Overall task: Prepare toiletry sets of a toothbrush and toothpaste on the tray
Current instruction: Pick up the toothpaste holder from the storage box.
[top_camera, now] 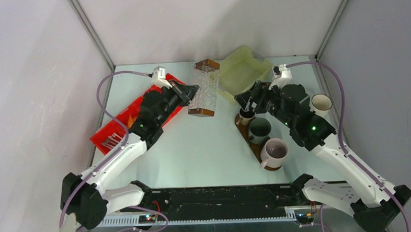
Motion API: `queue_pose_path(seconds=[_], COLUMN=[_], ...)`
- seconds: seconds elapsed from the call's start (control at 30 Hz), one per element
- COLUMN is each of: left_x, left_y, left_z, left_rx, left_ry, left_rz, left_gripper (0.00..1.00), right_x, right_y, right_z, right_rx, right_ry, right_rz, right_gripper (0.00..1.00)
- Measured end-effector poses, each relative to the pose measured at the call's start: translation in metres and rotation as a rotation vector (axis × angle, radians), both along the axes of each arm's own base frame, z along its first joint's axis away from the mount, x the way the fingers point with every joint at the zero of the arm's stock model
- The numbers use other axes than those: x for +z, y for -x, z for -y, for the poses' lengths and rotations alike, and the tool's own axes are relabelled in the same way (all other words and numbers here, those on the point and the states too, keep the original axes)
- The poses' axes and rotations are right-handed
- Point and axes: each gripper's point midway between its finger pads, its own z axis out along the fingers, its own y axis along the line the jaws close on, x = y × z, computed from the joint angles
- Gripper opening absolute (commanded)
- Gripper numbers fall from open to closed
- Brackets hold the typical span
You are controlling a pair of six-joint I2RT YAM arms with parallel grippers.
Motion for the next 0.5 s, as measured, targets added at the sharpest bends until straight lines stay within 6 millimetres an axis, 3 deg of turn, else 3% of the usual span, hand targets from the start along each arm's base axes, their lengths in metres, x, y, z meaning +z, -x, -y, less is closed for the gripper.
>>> queue_pose_path(seconds=[0.2,0.5], left_x=[0.003,0.004], left_y=[0.015,0.032], left_z=[0.022,0.044], left_rx=[-0.062,-0.109], left_ry=[-0.015,-0.045], left_rz=[0.038,0.074], left_gripper=[0.0,0.0], right_x=[0.008,-0.003], right_y=[-0.009,-0.016], right_z=[-0.015,-0.036], right_rx=[-0.009,0.012], right_ry=[-0.065,-0.073], right_rz=[0.002,-0.027], right_gripper=[0.71,0.69])
